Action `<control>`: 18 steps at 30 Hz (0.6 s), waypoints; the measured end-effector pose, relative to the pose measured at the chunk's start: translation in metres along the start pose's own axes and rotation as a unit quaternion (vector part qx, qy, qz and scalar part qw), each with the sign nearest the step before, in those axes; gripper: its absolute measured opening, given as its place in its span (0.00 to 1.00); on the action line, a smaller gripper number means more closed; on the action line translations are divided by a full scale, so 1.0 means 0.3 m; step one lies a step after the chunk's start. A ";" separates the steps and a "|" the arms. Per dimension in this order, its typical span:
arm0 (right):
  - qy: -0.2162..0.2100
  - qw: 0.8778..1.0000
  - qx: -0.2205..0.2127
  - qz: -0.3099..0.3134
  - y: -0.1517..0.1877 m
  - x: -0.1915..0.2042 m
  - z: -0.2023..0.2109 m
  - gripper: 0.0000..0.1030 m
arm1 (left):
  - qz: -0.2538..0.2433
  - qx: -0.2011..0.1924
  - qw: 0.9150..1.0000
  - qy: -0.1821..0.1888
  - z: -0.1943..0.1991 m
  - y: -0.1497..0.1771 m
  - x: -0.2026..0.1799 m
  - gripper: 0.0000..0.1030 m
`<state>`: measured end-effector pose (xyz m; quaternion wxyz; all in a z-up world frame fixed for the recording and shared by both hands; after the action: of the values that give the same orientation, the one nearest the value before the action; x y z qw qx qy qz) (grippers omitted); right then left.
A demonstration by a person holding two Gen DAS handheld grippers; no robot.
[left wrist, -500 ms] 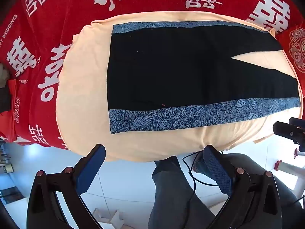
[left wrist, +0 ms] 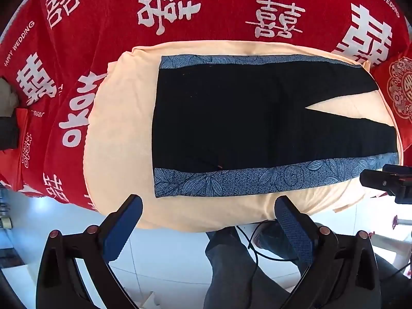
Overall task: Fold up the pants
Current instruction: 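Move both grippers toward the black trousers' patterned waistband edge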
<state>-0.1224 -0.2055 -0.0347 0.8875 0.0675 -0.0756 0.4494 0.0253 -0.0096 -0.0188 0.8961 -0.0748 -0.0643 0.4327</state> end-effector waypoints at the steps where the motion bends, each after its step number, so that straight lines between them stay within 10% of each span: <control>1: 0.001 1.000 0.000 0.003 -0.003 0.005 0.003 1.00 | -0.001 -0.002 1.000 -0.003 0.001 -0.004 -0.003 1.00; 18: 0.014 0.999 0.008 0.042 -0.054 0.030 0.019 1.00 | 0.014 -0.019 0.999 -0.034 0.028 -0.049 0.014 1.00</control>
<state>-0.1045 -0.2091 -0.0281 0.8683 0.0650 -0.0618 0.4879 0.0377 -0.0146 -0.0076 0.8858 -0.0782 -0.1022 0.4459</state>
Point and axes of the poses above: each gripper's, at about its wrist camera, not at the fingertips, and z roughly against the way its jaws point, x to its left, y to its underside, the point moved 6 cm from there along -z, roughly the way its jaws point, and after that the axes turned 5 degrees about z, right-handed, at the moved point
